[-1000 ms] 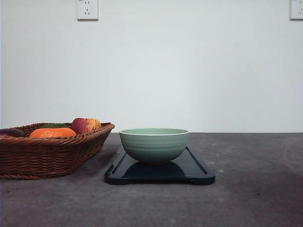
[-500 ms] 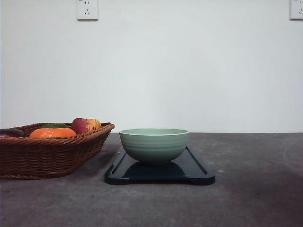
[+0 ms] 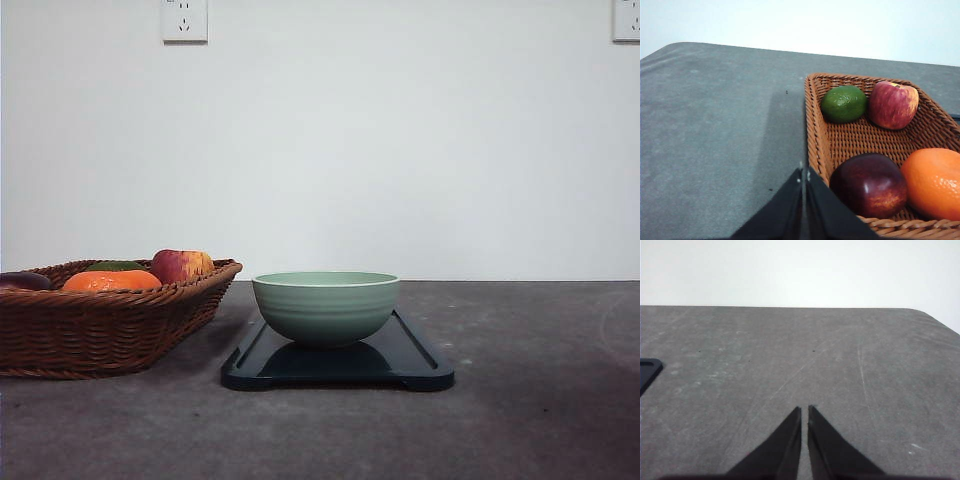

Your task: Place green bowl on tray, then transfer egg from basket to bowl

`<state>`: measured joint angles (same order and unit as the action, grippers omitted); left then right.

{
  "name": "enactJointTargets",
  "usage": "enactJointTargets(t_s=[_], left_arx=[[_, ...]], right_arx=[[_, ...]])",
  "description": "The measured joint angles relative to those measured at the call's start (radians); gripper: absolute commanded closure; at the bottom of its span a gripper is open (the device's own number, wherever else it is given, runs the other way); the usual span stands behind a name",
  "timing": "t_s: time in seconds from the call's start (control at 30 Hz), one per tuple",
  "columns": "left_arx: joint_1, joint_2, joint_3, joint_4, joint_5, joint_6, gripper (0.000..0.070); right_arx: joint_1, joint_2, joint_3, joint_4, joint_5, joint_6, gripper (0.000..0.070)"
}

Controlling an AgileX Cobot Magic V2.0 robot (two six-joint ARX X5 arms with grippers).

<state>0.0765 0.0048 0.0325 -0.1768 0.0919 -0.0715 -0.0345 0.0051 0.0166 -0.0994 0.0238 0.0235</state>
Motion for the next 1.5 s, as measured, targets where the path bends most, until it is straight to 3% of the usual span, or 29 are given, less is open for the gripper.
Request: enactJointTargets(t_s=[1.5], left_arx=[[0.0, 0.0, 0.0, 0.0, 0.0, 0.0, 0.07]], right_arx=[[0.0, 0.0, 0.0, 0.0, 0.0, 0.0, 0.0685]])
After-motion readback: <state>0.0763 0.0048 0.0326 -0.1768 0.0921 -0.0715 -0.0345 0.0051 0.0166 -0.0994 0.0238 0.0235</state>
